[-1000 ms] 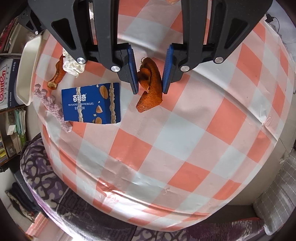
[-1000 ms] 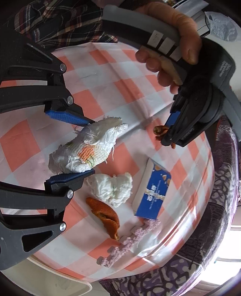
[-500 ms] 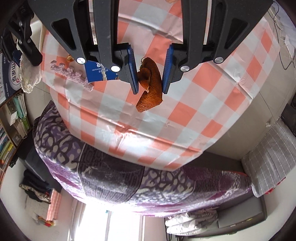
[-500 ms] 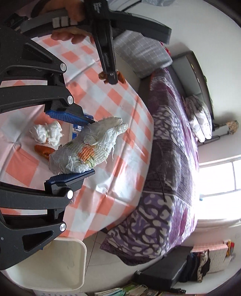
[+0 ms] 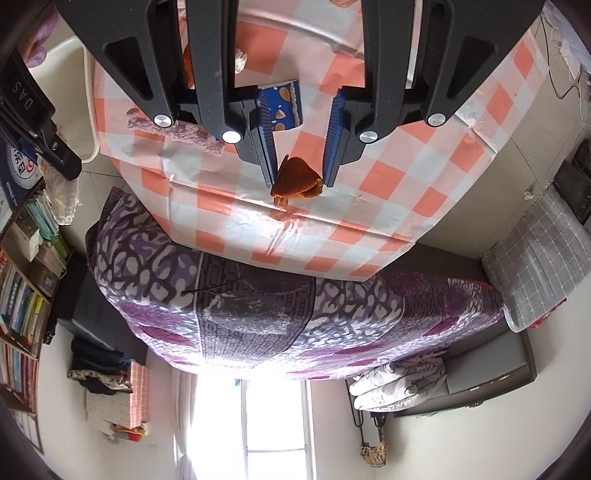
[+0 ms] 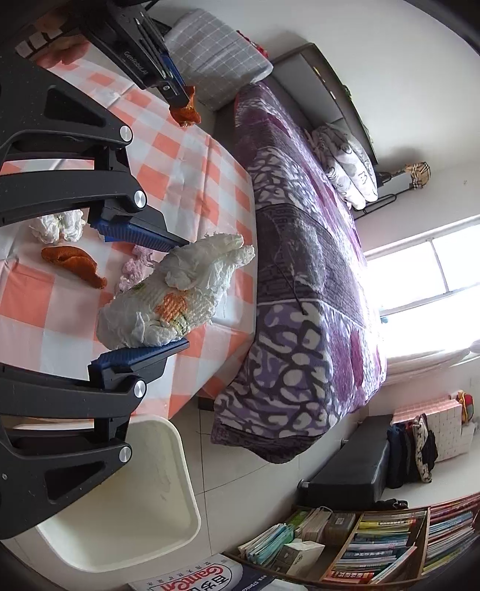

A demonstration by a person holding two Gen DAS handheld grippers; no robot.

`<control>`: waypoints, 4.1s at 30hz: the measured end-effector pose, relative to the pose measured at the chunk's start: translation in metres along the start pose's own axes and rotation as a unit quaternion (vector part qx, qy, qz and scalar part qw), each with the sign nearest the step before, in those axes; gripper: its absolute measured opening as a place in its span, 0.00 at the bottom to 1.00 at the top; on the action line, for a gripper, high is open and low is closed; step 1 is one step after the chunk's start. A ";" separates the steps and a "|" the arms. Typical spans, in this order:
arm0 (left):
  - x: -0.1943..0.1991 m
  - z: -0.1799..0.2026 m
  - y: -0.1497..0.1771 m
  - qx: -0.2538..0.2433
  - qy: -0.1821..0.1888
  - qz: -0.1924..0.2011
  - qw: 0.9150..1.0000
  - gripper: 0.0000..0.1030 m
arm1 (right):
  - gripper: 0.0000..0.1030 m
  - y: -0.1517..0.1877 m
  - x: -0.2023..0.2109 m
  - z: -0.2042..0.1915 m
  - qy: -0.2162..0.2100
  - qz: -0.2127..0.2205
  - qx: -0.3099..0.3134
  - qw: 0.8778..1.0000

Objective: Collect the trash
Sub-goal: 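Lift the tissue bundle with the right gripper while the left gripper lifts the orange peel toward the bin, then open the right gripper over the white bin while the left gripper drops the orange peel in, then move both grippers back over the table, then grasp the blue biscuit box with the left gripper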

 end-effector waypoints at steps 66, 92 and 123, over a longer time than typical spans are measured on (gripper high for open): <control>0.104 0.243 0.030 -0.143 0.282 -0.022 0.948 0.42 | 0.93 -0.004 0.177 0.190 0.263 0.166 -0.235 0.921; 0.050 0.175 0.018 -0.121 0.160 0.002 0.980 0.53 | 0.93 -0.004 0.113 0.152 0.247 0.092 -0.186 0.947; -0.128 0.084 0.043 -0.314 0.110 -0.174 0.927 0.82 | 0.93 0.026 -0.014 0.084 0.110 -0.138 -0.120 0.977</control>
Point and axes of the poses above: each gripper's, at about its wrist camera, not at the fingertips, and x roughly against the way its jaws point, z to its right, y to its underside, the point moved 2 cm from there along -x, roughly the way its jaws point, and after that the axes turned 13 degrees about -y, right-handed, at the moved point
